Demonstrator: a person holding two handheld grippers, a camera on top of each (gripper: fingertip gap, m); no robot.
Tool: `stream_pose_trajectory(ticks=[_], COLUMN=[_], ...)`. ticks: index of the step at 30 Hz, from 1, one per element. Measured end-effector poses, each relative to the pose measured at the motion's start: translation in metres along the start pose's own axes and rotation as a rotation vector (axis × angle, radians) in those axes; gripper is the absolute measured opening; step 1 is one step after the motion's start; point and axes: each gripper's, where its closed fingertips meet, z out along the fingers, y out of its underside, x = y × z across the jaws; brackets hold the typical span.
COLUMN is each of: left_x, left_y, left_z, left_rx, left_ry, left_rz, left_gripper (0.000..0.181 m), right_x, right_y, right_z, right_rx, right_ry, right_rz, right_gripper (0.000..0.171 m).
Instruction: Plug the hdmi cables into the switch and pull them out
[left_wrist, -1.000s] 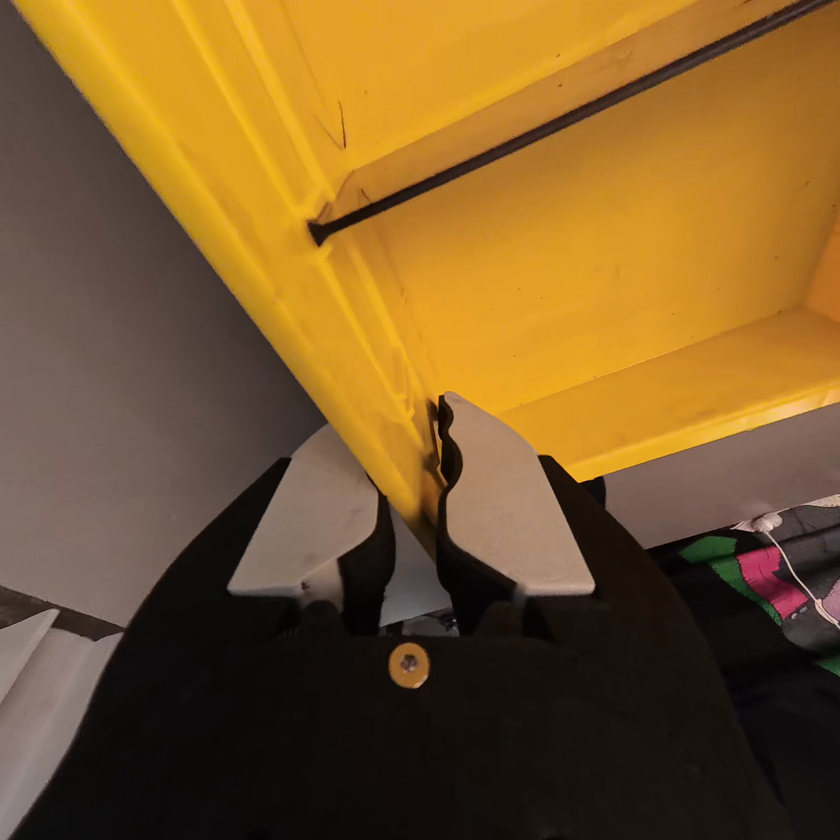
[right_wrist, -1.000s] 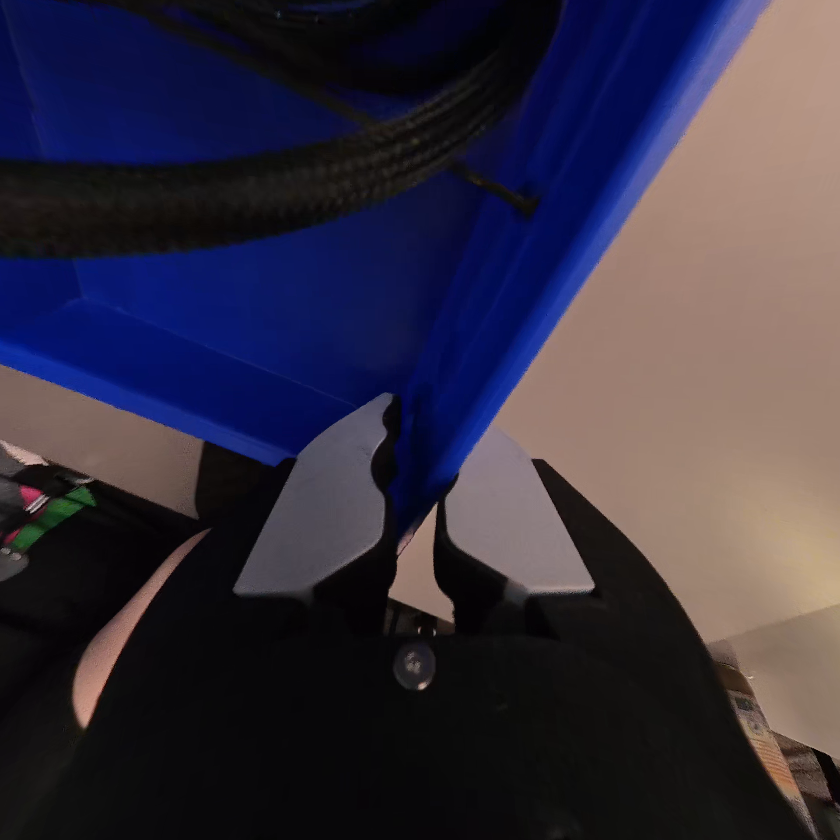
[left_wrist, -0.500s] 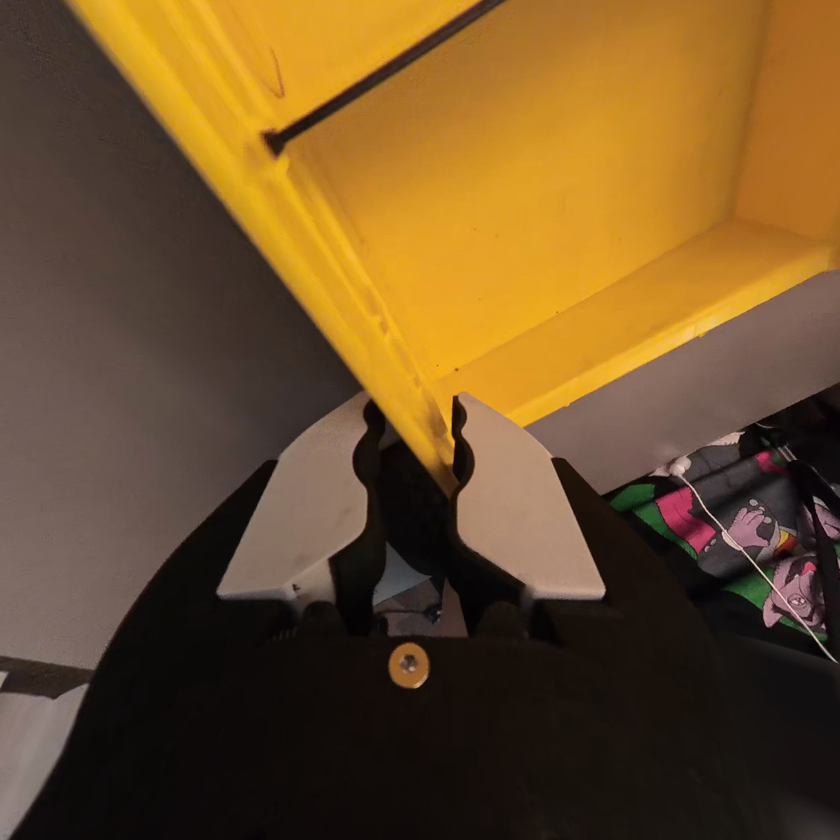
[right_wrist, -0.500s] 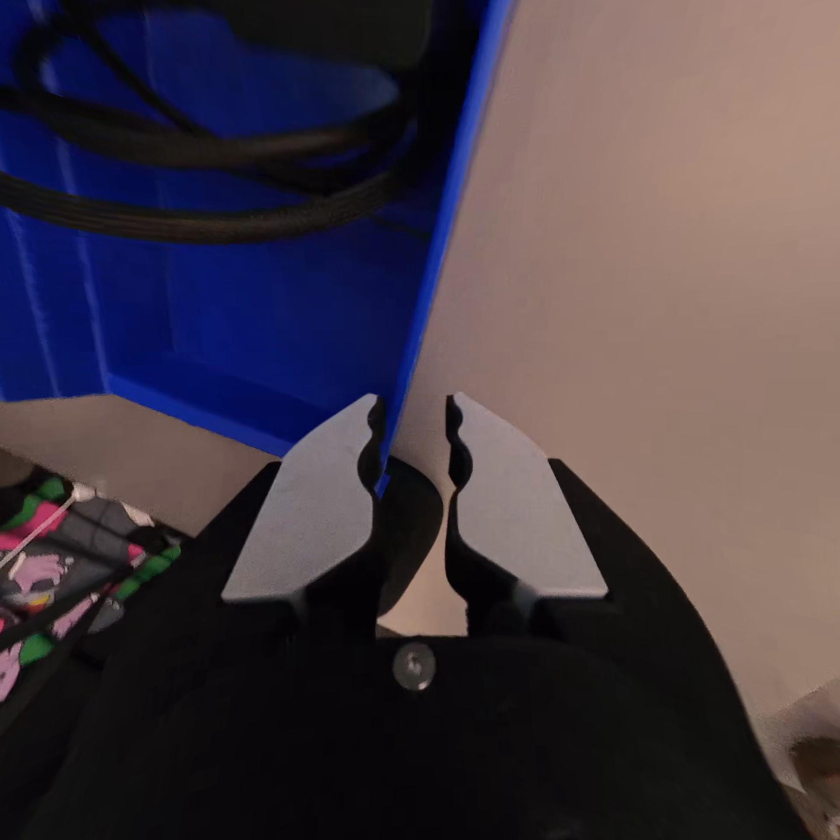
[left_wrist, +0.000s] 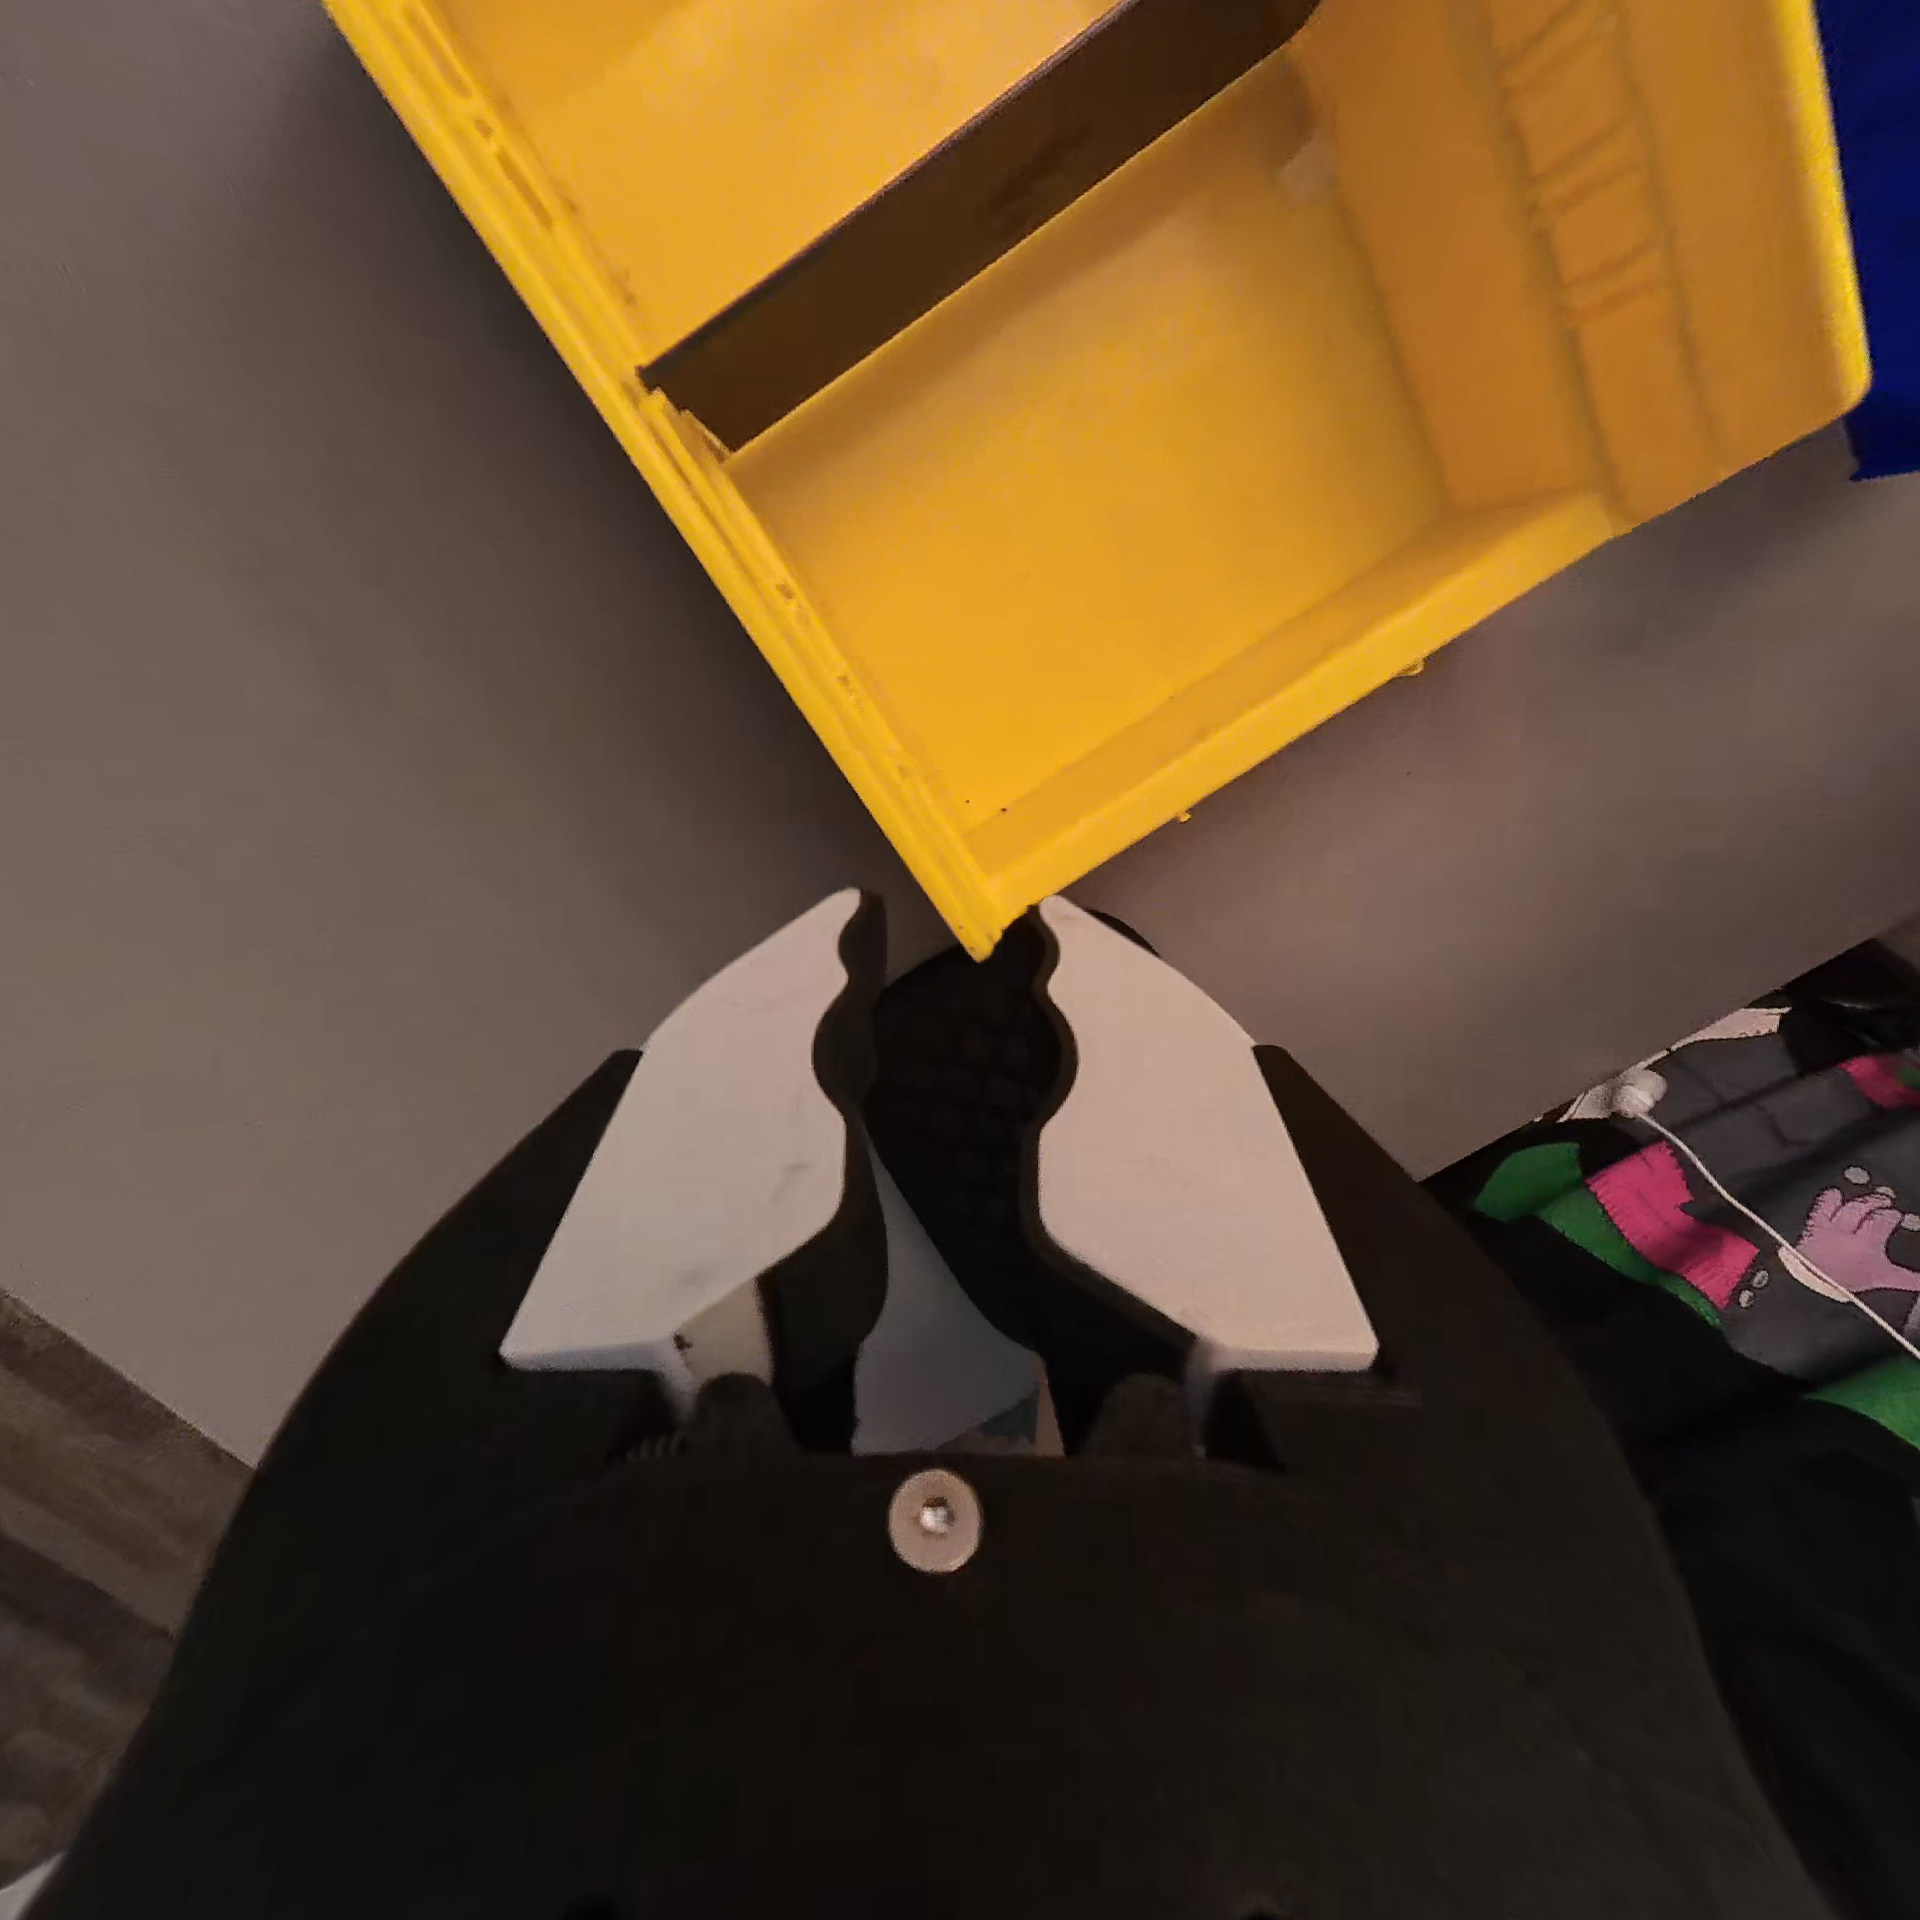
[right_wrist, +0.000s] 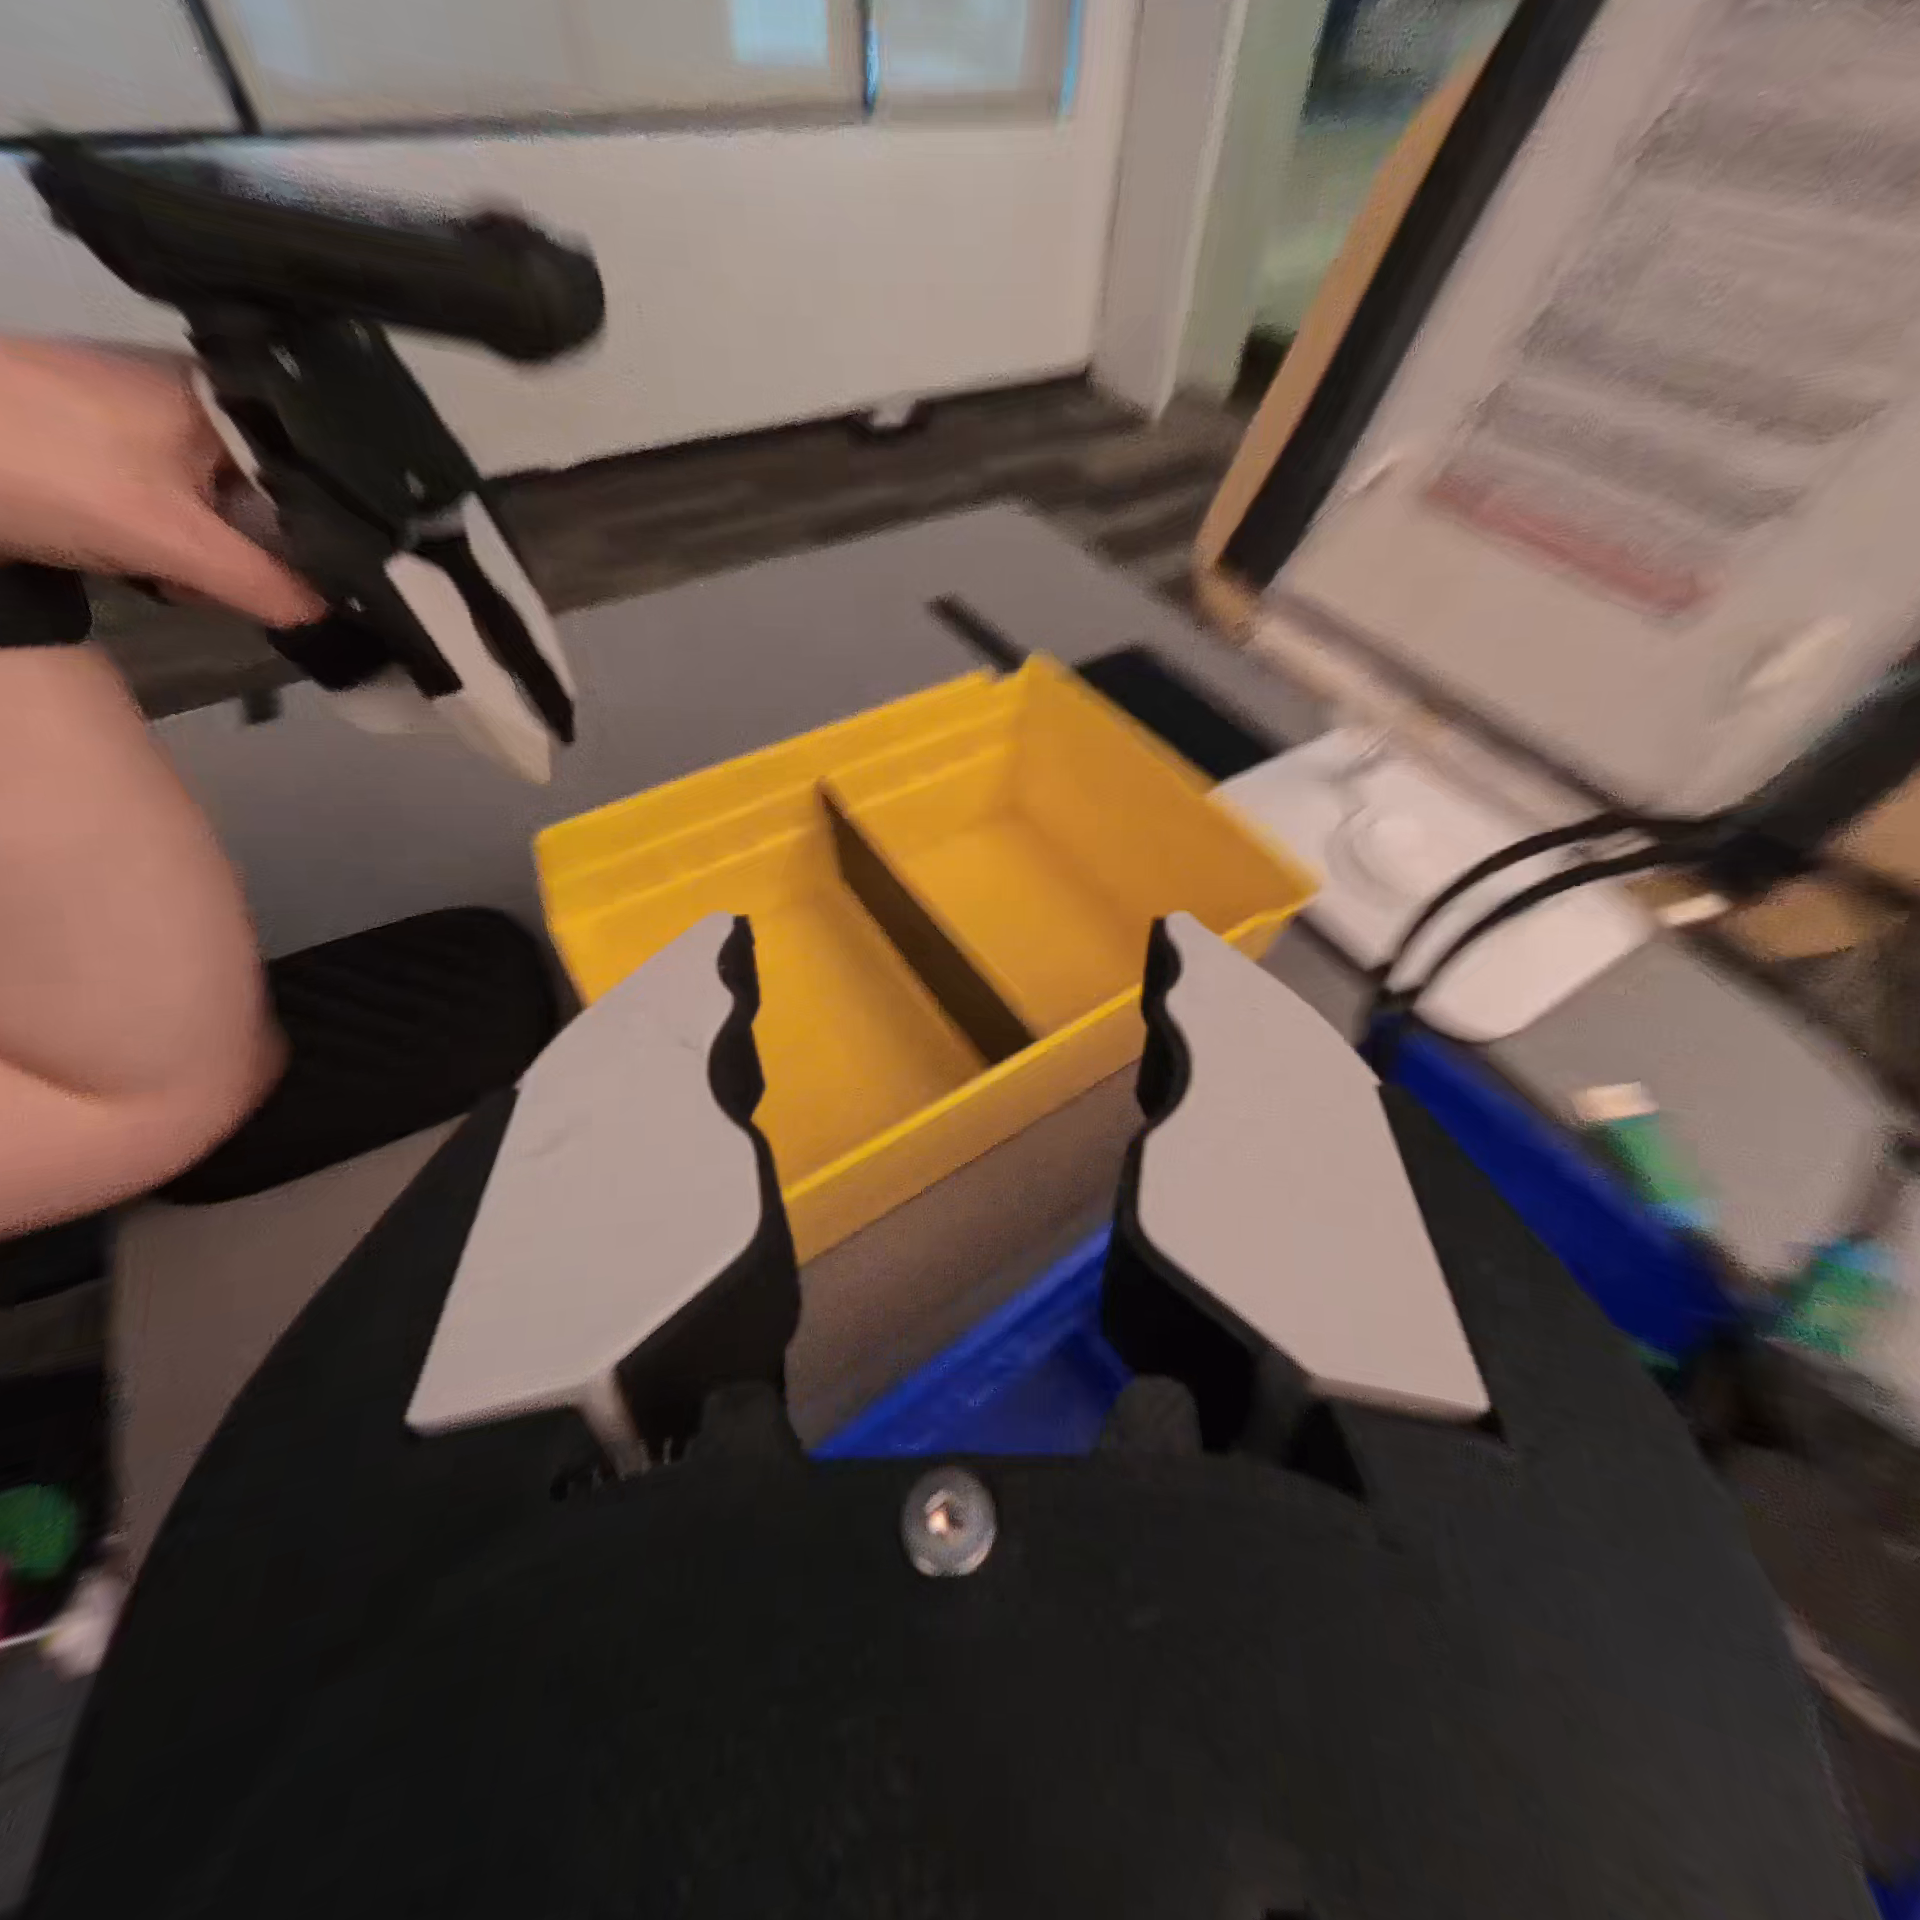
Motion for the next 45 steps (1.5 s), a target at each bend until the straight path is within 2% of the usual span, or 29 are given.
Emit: stream_pose_trajectory(ticks=[2, 5, 7, 10, 12, 16, 24, 29, 33, 35, 41, 45], left_x=[0.004, 0.01, 0.015, 0.022, 0.025, 0.031, 0.037, 0.042, 0.041, 0.042, 0.057, 0.063], left_y=[0.0, -0.001, -0.004, -0.005, -0.006, -0.006, -0.002, -0.004, -0.005, -0.008, -0.033, -0.051], left_z=[-0.004, -0.008, -0.011, -0.014, -0.016, -0.02, -0.025, -0.024, -0.024, -0.026, -0.059, -0.105], left_rx=[0.019, 0.04, 0.058, 0.072, 0.083, 0.102, 0.122, 0.128, 0.127, 0.141, 0.377, 0.63], left_ry=[-0.003, -0.005, -0.006, -0.013, -0.024, -0.046, -0.047, -0.026, -0.028, -0.026, -0.017, -0.082], left_rz=[0.028, 0.063, 0.085, 0.128, 0.159, 0.197, 0.245, 0.277, 0.287, 0.3, 0.409, 0.415], left_gripper=[0.025, 0.02, 0.02, 0.021, 0.021, 0.02, 0.021, 0.018, 0.018, 0.017, 0.012, 0.026], right_x=[-0.005, 0.015, 0.026, 0.02, 0.024, 0.028, 0.013, 0.013, 0.006, 0.008, -0.004, -0.018], right_y=[0.037, 0.075, 0.092, 0.118, 0.129, 0.135, 0.161, 0.177, 0.172, 0.173, 0.163, 0.134], right_z=[0.042, 0.079, 0.091, 0.101, 0.107, 0.12, 0.128, 0.147, 0.155, 0.154, 0.147, 0.131], right_rx=[-0.201, -0.4, -0.514, -0.702, -0.784, -0.831, -0.932, -0.897, -0.92, -0.96, -1.027, -1.048], right_ry=[-0.008, 0.14, 0.185, 0.127, 0.14, 0.188, 0.11, 0.114, 0.019, 0.013, -0.079, -0.172], right_rz=[0.084, -0.01, -0.022, 0.086, 0.079, 0.09, 0.448, 0.488, 0.633, 0.587, 0.555, 0.524], right_gripper=[0.068, 0.053, 0.053, 0.054, 0.044, 0.044, 0.051, 0.035, 0.024, 0.019, 0.008, 0.008])
